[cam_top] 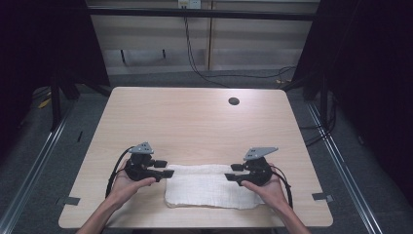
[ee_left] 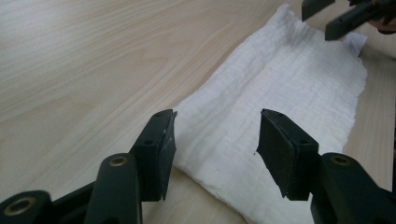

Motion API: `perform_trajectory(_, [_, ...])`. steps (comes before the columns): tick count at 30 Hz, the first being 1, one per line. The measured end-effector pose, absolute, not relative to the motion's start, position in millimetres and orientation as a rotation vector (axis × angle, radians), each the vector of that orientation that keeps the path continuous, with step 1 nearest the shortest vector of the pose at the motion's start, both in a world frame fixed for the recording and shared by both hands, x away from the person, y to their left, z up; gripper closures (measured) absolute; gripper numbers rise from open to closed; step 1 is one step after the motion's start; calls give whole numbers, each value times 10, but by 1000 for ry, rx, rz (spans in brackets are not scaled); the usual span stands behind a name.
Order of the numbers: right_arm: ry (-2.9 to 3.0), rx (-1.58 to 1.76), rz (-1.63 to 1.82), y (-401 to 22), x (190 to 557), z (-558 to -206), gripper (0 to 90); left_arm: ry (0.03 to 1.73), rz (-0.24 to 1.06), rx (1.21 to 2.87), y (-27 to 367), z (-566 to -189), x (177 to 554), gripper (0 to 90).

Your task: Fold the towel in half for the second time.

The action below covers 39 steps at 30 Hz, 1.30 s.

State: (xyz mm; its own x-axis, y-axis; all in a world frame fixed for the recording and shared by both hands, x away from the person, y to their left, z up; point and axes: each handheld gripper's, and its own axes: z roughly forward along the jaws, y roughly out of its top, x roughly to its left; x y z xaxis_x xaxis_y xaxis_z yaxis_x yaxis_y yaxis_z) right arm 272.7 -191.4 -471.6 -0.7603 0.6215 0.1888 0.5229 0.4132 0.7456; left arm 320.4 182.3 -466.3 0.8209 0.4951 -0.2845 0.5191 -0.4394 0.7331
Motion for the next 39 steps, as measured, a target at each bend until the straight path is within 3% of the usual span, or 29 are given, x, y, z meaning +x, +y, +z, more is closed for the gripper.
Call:
perform_trajectory(4, [2566, 989, 1292, -1789, 2630, -4698, 496, 725, -46, 2100, 1812, -4632, 3254, 461])
perform_trajectory(11, [2639, 916, 1298, -1517, 2516, -4693, 533, 682, 4, 2142, 1690, -4568, 3444, 478])
perform_trajectory(15, [2690, 856, 1323, -1242, 2518, -4717, 560, 722, 24, 2114, 1643, -4625, 3584, 430])
perform_trajectory(22, [2787, 743, 1343, -896, 2473, -4761, 631, 723, 26, 2120, 1743, -4655, 3561, 447])
perform_trajectory(33, [2866, 626, 1365, -361, 2517, -4829, 653, 752, 27, 2156, 1847, -4753, 3560, 441])
perform_trajectory(39, [2891, 586, 1334, -229, 2558, -4898, 640, 766, 28, 2146, 1858, -4760, 3565, 375])
